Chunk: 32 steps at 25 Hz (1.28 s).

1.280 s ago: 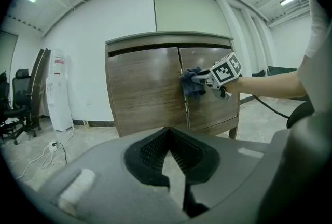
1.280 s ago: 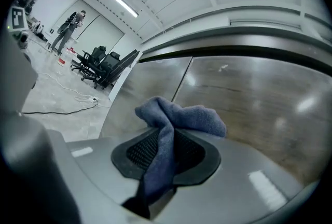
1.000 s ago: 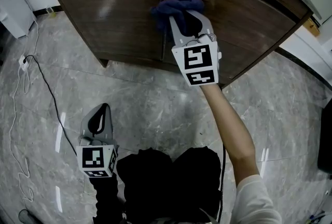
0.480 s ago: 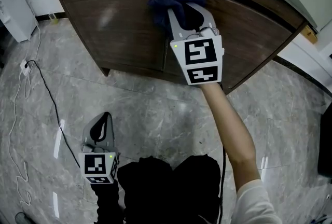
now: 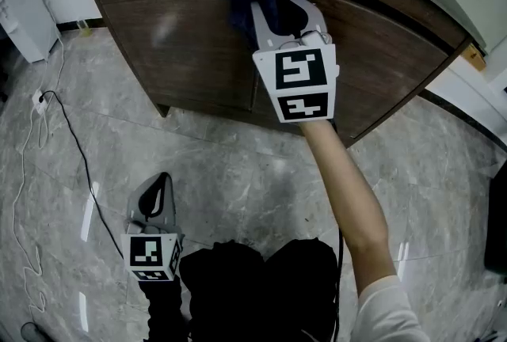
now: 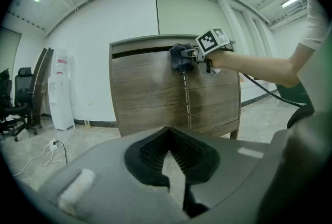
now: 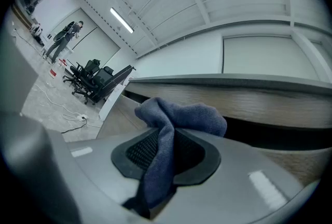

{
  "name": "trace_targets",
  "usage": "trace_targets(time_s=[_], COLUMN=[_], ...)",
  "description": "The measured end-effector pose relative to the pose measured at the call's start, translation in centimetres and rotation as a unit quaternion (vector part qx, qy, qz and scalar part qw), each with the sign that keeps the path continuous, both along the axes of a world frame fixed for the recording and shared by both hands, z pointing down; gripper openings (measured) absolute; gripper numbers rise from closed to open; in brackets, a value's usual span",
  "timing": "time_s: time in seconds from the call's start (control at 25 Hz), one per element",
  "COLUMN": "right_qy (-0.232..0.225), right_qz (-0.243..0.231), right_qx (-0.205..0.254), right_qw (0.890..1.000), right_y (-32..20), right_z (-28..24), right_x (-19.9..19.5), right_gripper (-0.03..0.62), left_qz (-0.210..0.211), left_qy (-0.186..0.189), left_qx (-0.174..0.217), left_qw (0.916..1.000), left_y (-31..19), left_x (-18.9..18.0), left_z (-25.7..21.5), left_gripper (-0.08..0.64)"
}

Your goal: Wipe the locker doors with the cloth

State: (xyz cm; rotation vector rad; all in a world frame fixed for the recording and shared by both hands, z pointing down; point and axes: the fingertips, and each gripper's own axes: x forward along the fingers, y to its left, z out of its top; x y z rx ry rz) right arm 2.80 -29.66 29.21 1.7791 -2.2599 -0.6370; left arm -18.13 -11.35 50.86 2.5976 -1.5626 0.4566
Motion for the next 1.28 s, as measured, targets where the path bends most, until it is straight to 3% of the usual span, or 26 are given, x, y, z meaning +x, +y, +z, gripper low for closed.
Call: trace_targets(time_s=[0.48, 1.28], right_qy=[0.009, 0.046], right_qz=[-0.007, -0.023], right_qx=[-0.036, -0.159], right_qw=[0.999, 0.986], right_y=[-0.8, -1.9], right_z=[5.5, 23.0], right_x=[-1.6, -3.9], right_gripper=[0.095, 0.095], left_qz=[-0.003, -0.015], left_qy=[-0.002, -0.005], left_qx=[-0.006, -0.020], left_qw=[1.0000, 0.9997], left_y=[0.1, -0.3], left_x=[-0.6, -2.3], left_z=[0.7, 2.2], left_gripper=[0.002, 0.001])
